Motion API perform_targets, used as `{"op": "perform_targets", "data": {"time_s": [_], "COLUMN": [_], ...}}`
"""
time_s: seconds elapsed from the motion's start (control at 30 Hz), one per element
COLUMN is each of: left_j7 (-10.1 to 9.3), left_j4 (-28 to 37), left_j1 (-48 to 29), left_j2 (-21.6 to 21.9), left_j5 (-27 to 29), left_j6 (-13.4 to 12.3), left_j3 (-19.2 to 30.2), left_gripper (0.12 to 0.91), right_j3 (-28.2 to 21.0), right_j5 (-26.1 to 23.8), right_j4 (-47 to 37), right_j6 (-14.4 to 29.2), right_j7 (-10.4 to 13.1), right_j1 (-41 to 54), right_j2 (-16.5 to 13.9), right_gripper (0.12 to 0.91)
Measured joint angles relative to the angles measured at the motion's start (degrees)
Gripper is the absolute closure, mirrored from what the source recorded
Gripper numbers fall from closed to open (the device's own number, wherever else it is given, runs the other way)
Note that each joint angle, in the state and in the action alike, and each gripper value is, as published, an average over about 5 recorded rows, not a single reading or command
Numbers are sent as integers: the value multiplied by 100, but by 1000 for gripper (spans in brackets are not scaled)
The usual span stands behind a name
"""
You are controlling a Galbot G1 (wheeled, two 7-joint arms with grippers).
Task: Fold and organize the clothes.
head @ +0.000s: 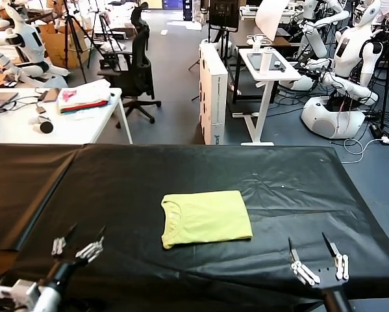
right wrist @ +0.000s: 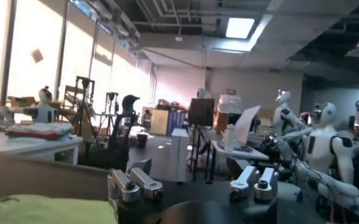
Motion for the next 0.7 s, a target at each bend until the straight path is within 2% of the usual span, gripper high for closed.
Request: {"op": "perform_targets", "data": {"time_s": [0.17,0.37,0.7], "left_j7": [-68,-120,-55], "left_j4": [-200,-319,-314], "left_j1": [524,899,1067], "left_j2": [-34,-65,-106], "left_j5": [11,4,-1], "left_j6": [120,204,287], "left_j3": [-171,-230,-275], "left_gripper": [123,123,123], "right_j3": [-43,-181,-639], "right_j5": [51,144,120], "right_j4": [130,197,277], "right_j6": [-123,-652,-1768], "right_j7": [288,713,1007], "right_j1": [-328,-511,-359], "right_j2": [38,24,22], "right_gripper": [118,118,118]}}
